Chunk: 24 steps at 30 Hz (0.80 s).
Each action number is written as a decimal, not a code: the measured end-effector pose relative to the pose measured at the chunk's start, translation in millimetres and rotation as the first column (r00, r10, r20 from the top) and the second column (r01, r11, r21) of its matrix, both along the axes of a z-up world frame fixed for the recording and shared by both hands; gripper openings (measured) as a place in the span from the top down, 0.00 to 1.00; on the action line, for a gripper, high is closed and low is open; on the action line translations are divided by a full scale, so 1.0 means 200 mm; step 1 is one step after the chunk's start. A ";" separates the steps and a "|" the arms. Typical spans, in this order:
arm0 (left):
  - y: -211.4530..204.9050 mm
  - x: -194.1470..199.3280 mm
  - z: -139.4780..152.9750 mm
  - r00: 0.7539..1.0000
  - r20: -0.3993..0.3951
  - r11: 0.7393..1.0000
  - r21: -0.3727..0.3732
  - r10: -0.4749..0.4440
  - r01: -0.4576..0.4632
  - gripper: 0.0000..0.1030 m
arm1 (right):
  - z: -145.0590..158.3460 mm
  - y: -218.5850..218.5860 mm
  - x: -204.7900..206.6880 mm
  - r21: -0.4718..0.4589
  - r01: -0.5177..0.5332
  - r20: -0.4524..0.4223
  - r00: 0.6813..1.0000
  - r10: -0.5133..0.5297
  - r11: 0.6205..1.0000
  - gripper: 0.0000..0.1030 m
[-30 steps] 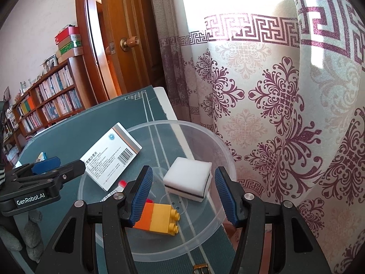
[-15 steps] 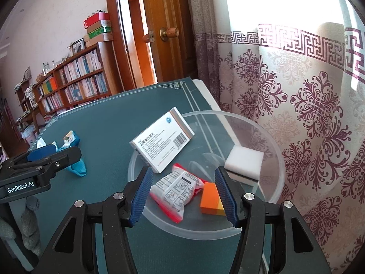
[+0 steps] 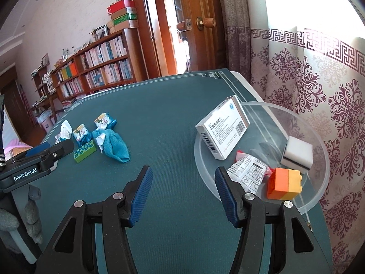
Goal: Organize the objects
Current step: 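Move both grippers back toward the remaining items on the table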
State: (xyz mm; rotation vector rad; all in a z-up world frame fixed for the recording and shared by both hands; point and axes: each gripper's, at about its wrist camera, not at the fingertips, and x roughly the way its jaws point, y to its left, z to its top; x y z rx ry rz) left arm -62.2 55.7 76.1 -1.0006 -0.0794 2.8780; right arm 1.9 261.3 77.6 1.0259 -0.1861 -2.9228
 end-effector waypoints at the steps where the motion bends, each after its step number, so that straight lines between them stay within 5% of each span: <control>1: -0.04 0.00 -0.01 1.000 0.000 1.000 0.002 0.022 -0.022 0.01 | 0.00 -0.02 0.00 0.001 -0.007 0.003 1.000 0.007 1.000 0.42; 17: -0.56 -0.04 -0.17 0.941 0.080 0.944 -0.007 0.330 -0.331 0.01 | -0.07 -0.28 -0.06 0.016 -0.094 0.052 0.994 0.093 0.995 0.39; 24: -0.65 -0.07 -0.24 0.926 0.161 0.936 0.023 0.342 -0.350 0.01 | -0.08 -0.33 -0.09 0.013 -0.115 0.061 0.992 0.114 0.993 0.39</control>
